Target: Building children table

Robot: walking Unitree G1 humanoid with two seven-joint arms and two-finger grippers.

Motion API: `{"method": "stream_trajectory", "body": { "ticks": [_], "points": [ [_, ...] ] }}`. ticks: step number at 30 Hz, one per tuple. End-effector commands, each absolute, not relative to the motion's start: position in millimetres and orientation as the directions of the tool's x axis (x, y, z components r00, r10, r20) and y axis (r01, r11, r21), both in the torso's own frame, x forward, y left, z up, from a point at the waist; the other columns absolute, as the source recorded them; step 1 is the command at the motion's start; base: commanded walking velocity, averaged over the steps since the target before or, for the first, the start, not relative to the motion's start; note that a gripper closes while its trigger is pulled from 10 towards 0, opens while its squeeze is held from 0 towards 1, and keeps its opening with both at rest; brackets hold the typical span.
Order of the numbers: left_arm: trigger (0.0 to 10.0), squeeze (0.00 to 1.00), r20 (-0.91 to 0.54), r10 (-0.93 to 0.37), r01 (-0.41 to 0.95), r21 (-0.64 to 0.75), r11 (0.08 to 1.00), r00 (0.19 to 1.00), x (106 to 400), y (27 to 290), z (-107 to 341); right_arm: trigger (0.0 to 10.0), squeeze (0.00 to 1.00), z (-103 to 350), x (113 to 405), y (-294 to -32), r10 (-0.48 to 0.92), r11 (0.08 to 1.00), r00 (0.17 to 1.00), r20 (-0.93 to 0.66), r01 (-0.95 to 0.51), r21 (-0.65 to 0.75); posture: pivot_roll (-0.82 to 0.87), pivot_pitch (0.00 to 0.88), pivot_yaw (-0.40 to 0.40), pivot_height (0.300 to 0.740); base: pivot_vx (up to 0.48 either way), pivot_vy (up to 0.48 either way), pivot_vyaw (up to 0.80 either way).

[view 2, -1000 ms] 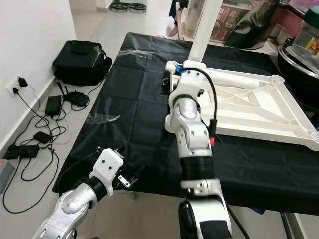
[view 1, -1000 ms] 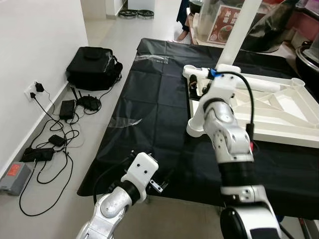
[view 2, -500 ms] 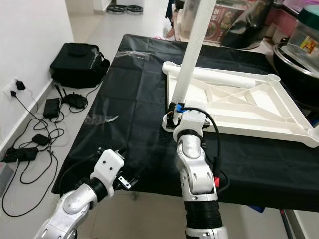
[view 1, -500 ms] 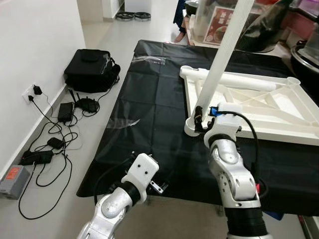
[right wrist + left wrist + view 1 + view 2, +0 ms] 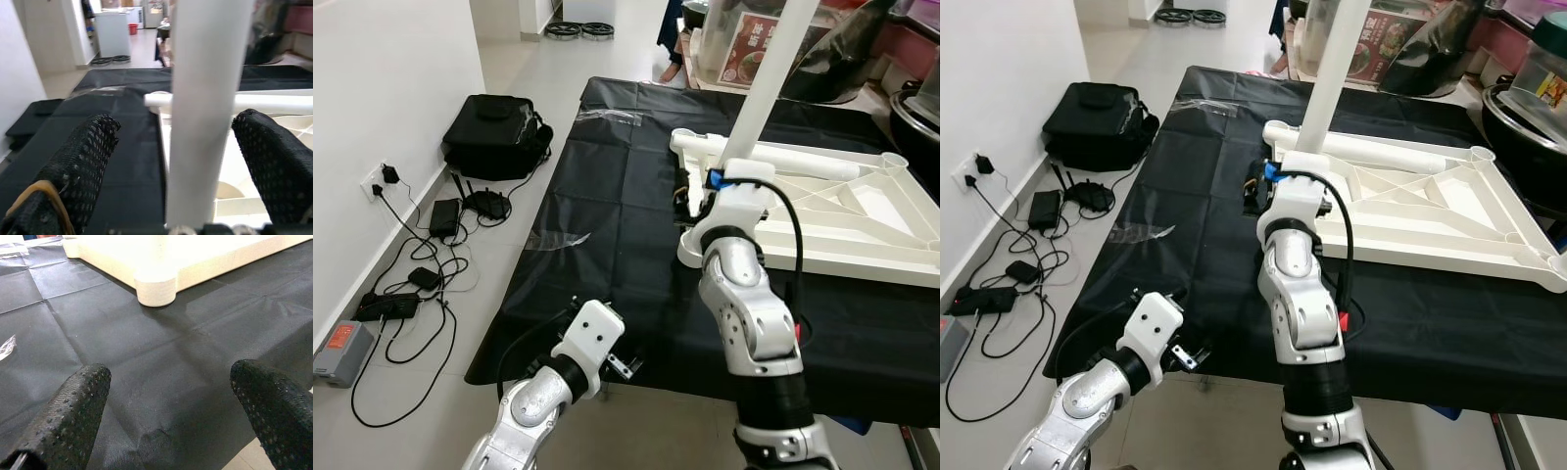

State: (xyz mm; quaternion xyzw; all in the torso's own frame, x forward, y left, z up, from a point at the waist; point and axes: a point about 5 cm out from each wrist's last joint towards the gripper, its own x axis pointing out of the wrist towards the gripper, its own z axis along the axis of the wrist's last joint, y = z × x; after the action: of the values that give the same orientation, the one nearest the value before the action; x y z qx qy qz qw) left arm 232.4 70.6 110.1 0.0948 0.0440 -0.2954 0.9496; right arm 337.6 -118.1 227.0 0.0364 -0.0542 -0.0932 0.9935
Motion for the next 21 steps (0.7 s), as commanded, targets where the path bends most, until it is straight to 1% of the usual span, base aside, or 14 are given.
{"method": "stream_trajectory", "body": {
  "ticks": [1,8,12,16,17,19,20,21],
  "points": [
    [10.0,0.00,-0.144,-0.558,0.575,0.156,0.803,0.818,230.7,68.7,108.7,10.0,0.00,225.3,343.5,-126.2,-0.249,0.968,0.964,0.091,0.244,0.059,0.12,0.057,-0.112,0.740,0.000,0.000,0.00],
    [10.0,0.00,-0.140,-0.554,0.571,0.156,0.806,0.821,230.8,68.8,109.6,10.0,0.00,227.1,351.6,-130.6,-0.289,0.956,0.954,0.076,0.284,0.068,0.12,0.064,-0.113,0.740,0.000,0.000,0.00],
    [10.0,0.00,-0.140,-0.554,0.570,0.154,0.807,0.821,230.4,68.9,109.8,10.0,0.00,227.8,356.7,-128.8,-0.291,0.955,0.955,0.059,0.287,0.071,0.11,0.066,-0.116,0.740,0.000,0.000,0.00],
    [10.0,0.00,-0.140,-0.552,0.569,0.154,0.808,0.822,230.5,68.7,110.1,10.0,0.00,226.7,364.7,-121.4,-0.272,0.960,0.962,0.037,0.268,0.076,0.12,0.070,-0.121,0.740,0.000,0.000,0.00],
    [10.0,0.00,-0.139,-0.551,0.568,0.154,0.808,0.823,230.7,68.6,110.3,3.8,0.00,225.2,366.5,-119.6,-0.270,0.960,0.962,0.027,0.267,0.079,0.12,0.072,-0.121,0.740,0.000,0.000,0.00],
    [10.0,0.00,-0.138,-0.551,0.567,0.154,0.809,0.823,230.8,68.5,110.4,3.8,0.00,224.1,367.7,-118.7,-0.272,0.960,0.962,0.022,0.269,0.080,0.12,0.072,-0.121,0.740,0.000,0.000,0.00],
    [10.0,0.00,-0.137,-0.550,0.566,0.154,0.810,0.824,230.8,68.5,110.5,0.0,0.00,222.9,368.8,-116.4,-0.264,0.962,0.964,0.018,0.262,0.081,0.12,0.072,-0.122,0.740,0.000,0.000,0.00],
    [10.0,0.00,-0.137,-0.550,0.566,0.154,0.810,0.824,230.8,68.5,110.5,0.0,0.00,222.9,368.8,-116.4,-0.264,0.962,0.964,0.018,0.262,0.081,0.12,0.072,-0.122,0.740,0.000,0.000,0.00]
  ]
}}
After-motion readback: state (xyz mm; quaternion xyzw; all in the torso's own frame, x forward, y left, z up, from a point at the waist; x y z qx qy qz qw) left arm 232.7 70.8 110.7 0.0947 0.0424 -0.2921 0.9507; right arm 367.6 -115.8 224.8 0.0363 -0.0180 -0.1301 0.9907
